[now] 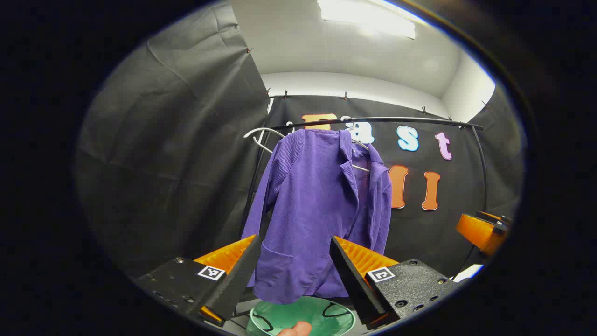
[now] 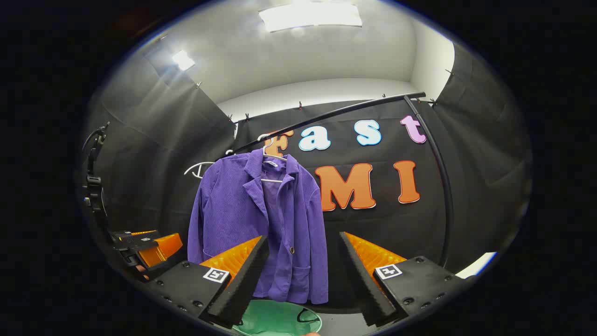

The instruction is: Grasp the clothes on the hanger with both hands and then place them into the laundry hamper below.

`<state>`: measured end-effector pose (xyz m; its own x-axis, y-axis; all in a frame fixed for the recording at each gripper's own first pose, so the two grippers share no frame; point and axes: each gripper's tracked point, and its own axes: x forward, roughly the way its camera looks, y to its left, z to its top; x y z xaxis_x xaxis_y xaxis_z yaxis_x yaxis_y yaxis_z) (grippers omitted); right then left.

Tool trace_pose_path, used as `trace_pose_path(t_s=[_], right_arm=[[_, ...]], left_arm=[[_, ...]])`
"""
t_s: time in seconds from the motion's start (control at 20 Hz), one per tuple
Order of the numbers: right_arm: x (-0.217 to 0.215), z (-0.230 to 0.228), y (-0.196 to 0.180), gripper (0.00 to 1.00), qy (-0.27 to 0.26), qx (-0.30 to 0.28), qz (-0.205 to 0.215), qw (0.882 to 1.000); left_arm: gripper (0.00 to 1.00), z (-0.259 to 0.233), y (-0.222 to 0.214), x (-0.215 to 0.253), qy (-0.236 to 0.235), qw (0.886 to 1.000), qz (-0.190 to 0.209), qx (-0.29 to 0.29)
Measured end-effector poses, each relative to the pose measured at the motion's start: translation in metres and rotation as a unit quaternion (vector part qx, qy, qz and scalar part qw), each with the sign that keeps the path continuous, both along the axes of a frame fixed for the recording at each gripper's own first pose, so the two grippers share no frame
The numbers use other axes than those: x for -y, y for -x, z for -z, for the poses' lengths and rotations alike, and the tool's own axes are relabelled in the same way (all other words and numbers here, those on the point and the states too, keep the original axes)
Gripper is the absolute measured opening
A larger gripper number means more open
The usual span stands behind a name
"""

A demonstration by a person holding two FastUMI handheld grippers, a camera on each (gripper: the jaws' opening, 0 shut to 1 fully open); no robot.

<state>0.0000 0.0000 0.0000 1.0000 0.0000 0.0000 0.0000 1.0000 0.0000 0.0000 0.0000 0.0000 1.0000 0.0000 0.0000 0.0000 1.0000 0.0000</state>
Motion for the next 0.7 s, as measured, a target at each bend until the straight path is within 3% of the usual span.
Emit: trace_pose_path(t_s=[0.1,0.4,0.45,0.7], right_arm=[[0.0,-0.003,-0.001,0.92,-0.003,0.003,0.0,1.0],[-0.001,-0.007,0.006,0.92,-0.009,0.005,-0.004,1.0],[-0.001,-0.007,0.008,0.92,-0.009,0.005,-0.004,1.0],[-0.001,-0.01,0.014,0.92,-0.011,0.008,-0.005,1.0]], left_arm=[[0.96,-0.004,0.001,0.002,-0.005,1.0,0.0,0.003],[0.96,-0.013,0.012,0.003,-0.005,1.0,-0.001,0.015],[0.92,-0.015,0.016,0.001,-0.007,1.0,-0.002,0.018],[0.96,-0.02,0.018,0.005,-0.014,1.0,0.0,0.025]])
